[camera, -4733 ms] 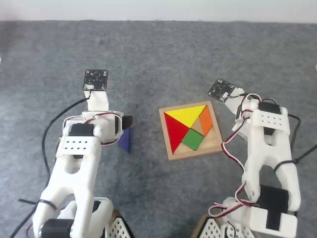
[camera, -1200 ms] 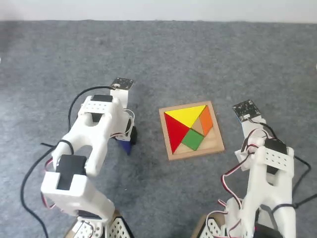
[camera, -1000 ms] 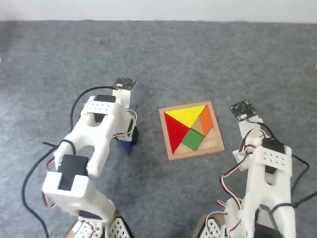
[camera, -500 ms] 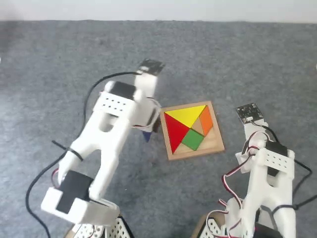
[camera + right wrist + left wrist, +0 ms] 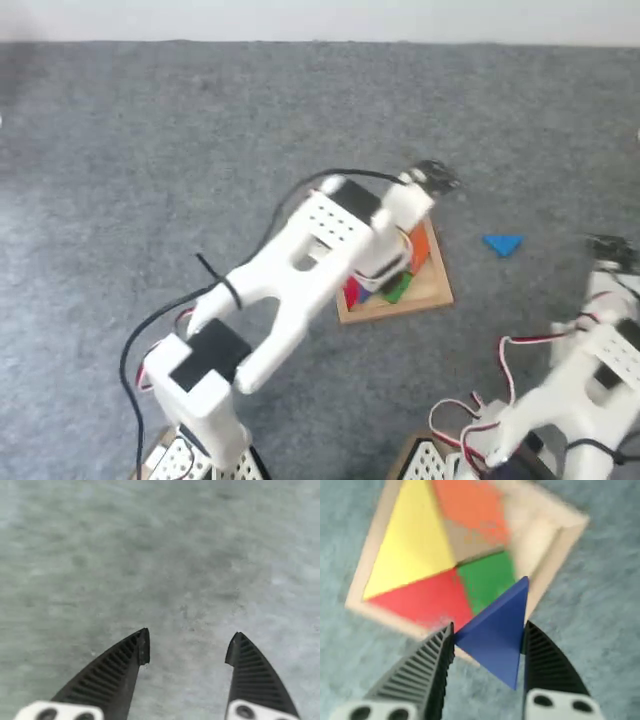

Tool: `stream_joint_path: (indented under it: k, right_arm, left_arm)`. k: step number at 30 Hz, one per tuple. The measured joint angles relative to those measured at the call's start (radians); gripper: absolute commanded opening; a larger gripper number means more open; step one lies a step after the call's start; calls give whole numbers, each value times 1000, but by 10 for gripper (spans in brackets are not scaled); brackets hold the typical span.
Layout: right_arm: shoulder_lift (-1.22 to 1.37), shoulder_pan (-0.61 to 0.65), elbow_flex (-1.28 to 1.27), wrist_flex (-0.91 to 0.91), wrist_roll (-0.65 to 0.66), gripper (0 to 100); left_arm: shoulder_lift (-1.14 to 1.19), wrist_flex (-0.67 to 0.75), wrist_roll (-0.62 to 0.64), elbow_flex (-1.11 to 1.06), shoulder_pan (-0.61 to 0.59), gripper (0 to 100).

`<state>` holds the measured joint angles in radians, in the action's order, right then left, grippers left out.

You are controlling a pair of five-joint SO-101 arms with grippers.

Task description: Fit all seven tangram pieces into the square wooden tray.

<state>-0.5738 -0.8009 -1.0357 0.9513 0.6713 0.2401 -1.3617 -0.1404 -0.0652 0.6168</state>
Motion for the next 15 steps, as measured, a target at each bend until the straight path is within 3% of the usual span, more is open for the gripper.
stream_joint_path:
  k: [15]
  right_arm:
    - [0, -15, 6, 0, 15, 270]
  left_arm:
    - [121, 219, 315, 6, 25, 174]
